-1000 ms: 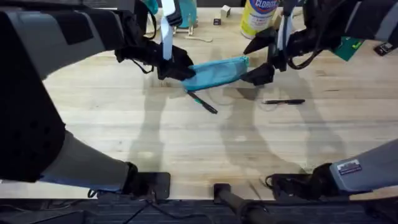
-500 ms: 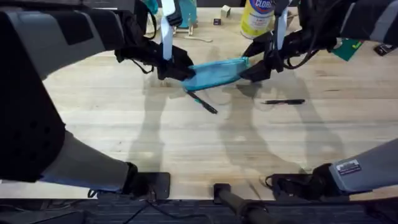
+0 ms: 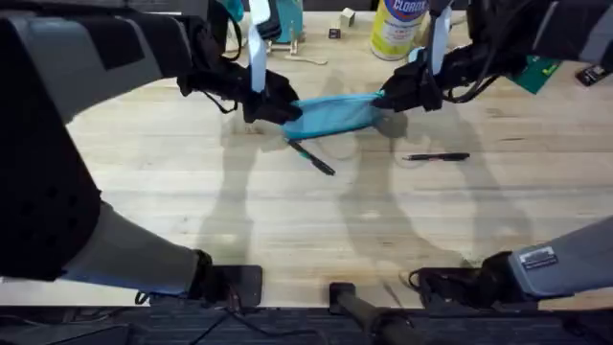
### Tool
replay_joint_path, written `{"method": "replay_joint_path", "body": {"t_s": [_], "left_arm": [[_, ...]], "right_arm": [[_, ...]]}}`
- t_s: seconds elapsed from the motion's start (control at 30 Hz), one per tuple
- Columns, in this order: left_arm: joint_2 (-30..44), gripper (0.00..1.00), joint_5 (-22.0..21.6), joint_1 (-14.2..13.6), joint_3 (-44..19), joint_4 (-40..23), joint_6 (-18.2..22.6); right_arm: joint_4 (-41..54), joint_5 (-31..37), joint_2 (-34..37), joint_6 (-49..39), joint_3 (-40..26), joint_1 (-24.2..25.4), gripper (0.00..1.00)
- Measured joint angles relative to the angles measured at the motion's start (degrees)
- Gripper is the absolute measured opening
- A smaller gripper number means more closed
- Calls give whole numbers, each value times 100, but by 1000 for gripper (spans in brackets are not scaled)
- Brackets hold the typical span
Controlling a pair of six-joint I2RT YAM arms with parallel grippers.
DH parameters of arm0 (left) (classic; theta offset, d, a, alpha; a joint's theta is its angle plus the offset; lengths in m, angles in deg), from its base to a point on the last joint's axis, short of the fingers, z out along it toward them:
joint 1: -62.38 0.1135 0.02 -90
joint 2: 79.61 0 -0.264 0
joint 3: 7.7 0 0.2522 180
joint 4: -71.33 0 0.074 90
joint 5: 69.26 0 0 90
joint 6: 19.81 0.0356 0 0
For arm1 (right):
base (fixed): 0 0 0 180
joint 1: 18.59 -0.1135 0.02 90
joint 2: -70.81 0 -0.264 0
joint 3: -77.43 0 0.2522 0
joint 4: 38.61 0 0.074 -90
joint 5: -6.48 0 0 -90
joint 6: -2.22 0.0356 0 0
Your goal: Unzip the bag, pick up the pens from the table one at a time and place them inside, then zip the bag closed.
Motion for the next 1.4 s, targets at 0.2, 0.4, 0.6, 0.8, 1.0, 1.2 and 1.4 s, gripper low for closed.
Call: {"method": "replay_joint_path", "body": {"t_s": [0.2, 0.4, 0.6, 0.8, 1.0, 1.2, 1.4], "left_arm": [[0, 43, 50, -50, 0, -1, 0], [0, 43, 50, -55, 0, -1, 0], [0, 43, 50, -55, 0, -1, 0], [0, 43, 50, -55, 0, -1, 0], [0, 43, 54, -55, 0, -1, 0], [0, 43, 90, -55, 0, -1, 0], [0, 43, 92, -55, 0, 2, -1]], "right_arm": [[49, 4, -179, 2, 0, 78, 39], [49, 7, -186, 17, 0, 85, 33], [49, 7, -186, 17, 0, 91, 31], [49, 4, -188, 17, 0, 104, 31], [58, 4, -267, 17, -3, 111, 31], [85, 7, -350, 17, -154, 111, 31], [90, 7, -350, 17, -173, 117, 31]]}}
